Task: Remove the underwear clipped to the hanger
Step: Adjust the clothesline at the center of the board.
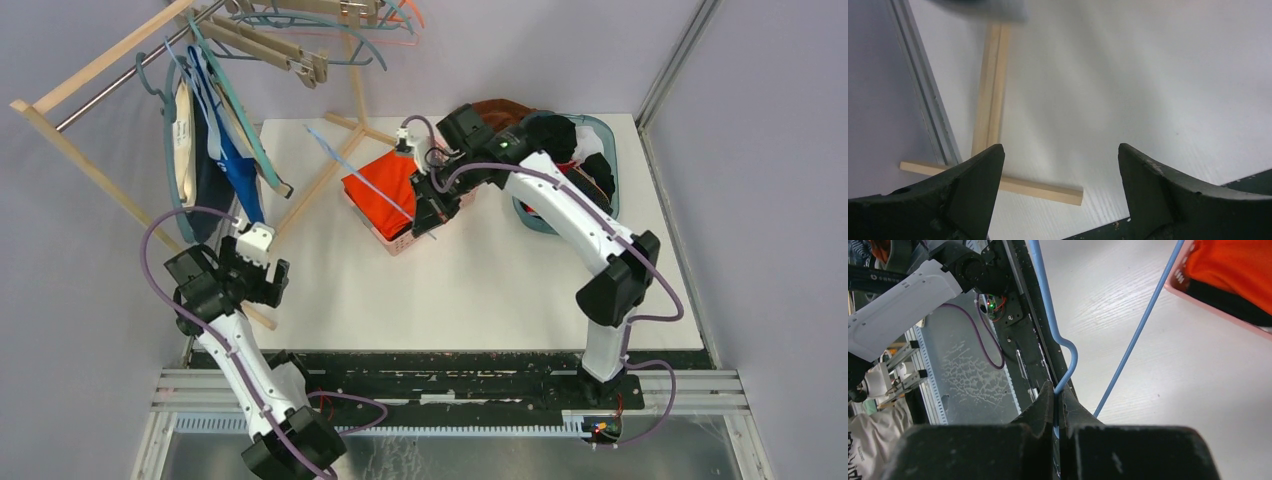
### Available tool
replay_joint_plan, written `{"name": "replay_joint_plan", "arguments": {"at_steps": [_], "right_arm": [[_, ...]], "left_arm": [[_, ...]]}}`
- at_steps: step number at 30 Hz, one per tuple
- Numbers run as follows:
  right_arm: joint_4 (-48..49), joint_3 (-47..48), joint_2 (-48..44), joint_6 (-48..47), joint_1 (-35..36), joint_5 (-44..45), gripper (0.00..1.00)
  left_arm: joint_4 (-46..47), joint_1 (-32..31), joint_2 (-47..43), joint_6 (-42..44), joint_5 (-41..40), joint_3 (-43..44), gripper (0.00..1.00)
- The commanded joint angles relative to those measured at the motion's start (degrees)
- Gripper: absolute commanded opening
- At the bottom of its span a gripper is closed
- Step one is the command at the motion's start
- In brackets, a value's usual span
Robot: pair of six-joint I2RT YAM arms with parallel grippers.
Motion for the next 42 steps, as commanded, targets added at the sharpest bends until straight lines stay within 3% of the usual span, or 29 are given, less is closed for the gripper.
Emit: {"name": "replay_joint_plan", "arguments": {"at_steps": [1, 7, 14, 22, 29, 34, 42], "right_arm": [[1.58, 3.50, 3.71, -0.82, 1.37, -1.76, 0.01], [3.93, 0.84, 4.51, -0.50, 0.74, -1.33, 0.01], [4.56, -2.93, 3.83, -0.56, -2.06, -2.53, 0.01], [5.56, -6.14, 2.59, -0.56, -5.04, -3.60, 0.01], [6.20, -6.98, 2.53, -0.53, -5.47, -4.47, 0.01], [6.93, -8.70, 1.82, -0.65, -6.10, -4.53, 0.01], [7.36, -9.79, 1.88, -0.82, -7.00, -5.07, 0.01]], "left_arm": [[15.88, -0.22, 1.44, 1.91, -7.32, -7.48, 0.91], [28.43, -3.95, 14.50, 3.47, -15.76, -11.51, 0.94], [44.35, -16.18, 24.39, -4.64, -27.05, -9.52, 0.96], [42.64, -16.74, 25.23, -6.52, -23.78, -3.46, 0.97], [42.39, -16.80, 36.86, -2.56, -21.19, 4.33, 0.97], [38.31, -16.87, 44.10, -0.62, -15.16, 10.89, 0.95], [34.38, -19.93, 53.66, 1.54, -12.88, 16.84, 0.75]]}}
